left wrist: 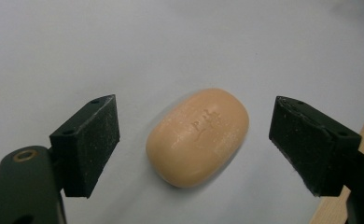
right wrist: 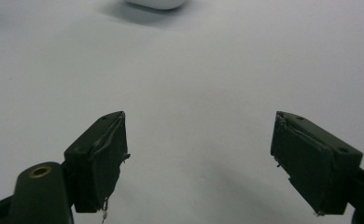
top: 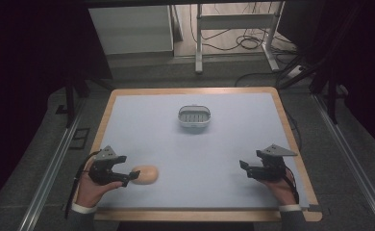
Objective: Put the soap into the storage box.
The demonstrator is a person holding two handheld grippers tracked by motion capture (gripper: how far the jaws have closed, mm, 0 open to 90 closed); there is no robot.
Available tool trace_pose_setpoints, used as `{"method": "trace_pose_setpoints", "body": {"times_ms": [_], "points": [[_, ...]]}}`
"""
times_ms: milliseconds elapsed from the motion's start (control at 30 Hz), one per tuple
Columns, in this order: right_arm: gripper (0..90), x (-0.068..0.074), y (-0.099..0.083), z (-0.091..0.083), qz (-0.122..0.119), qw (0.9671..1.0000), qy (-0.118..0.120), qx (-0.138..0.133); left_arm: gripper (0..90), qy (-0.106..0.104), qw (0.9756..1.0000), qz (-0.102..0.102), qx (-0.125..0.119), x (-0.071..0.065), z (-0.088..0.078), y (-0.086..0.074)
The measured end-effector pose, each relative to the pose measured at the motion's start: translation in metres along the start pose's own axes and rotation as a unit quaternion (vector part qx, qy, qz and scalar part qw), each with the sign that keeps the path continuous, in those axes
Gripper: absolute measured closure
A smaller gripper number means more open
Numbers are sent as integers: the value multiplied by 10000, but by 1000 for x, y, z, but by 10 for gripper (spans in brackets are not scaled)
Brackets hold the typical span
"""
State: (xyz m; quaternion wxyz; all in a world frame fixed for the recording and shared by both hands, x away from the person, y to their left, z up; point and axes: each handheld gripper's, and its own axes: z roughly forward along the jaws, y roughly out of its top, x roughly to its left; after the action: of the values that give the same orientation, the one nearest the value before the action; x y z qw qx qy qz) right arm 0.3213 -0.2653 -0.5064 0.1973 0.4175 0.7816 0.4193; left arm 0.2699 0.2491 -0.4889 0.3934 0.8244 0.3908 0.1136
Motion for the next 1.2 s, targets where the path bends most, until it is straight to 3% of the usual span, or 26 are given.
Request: {"method": "trace_pose_setpoints", "body": {"times_ms": [67, 167, 333, 467, 567, 667, 700, 733, 800, 1033, 1167, 1200], "points": [[185, -1, -1, 0, 27, 10000, -18, 17, 165, 22, 9997, 184, 134, -1, 1, 5], [185, -1, -3, 0, 32, 10000, -43, 48, 174, -138, 9982, 462, 362, -1, 4, 12], [185, -4, -4, -3, 68, 9999, -108, 32, 193, -427, 9917, 901, 813, 1, 10, 20], [185, -4, -5, -4, 85, 9999, -150, 18, 191, -611, 9878, 1053, 974, 3, 15, 23], [185, -4, -5, -5, 97, 9998, -149, 11, 193, -614, 9848, 1179, 1116, 4, 20, 26], [185, -4, -5, -6, 99, 9998, -152, 12, 207, -707, 9799, 1348, 1286, 3, 25, 28], [185, -4, -5, -5, 101, 9998, -158, 17, 212, -707, 9799, 1348, 1286, 3, 25, 28], [185, -5, -5, -5, 99, 9998, -168, 20, 217, -730, 9758, 1499, 1414, 3, 27, 29], [185, -5, -6, -4, 109, 9998, -179, 24, 220, -741, 9743, 1528, 1478, 3, 29, 30], [185, -5, -6, -3, 108, 9997, -196, 48, 224, -826, 9726, 1487, 1584, 8, 35, 31], [185, -5, -6, -2, 114, 9997, -207, 54, 215, -856, 9675, 1594, 1764, 9, 43, 30], [185, -6, -6, -2, 115, 9997, -208, 59, 212, -864, 9652, 1642, 1843, 9, 45, 30]]}}
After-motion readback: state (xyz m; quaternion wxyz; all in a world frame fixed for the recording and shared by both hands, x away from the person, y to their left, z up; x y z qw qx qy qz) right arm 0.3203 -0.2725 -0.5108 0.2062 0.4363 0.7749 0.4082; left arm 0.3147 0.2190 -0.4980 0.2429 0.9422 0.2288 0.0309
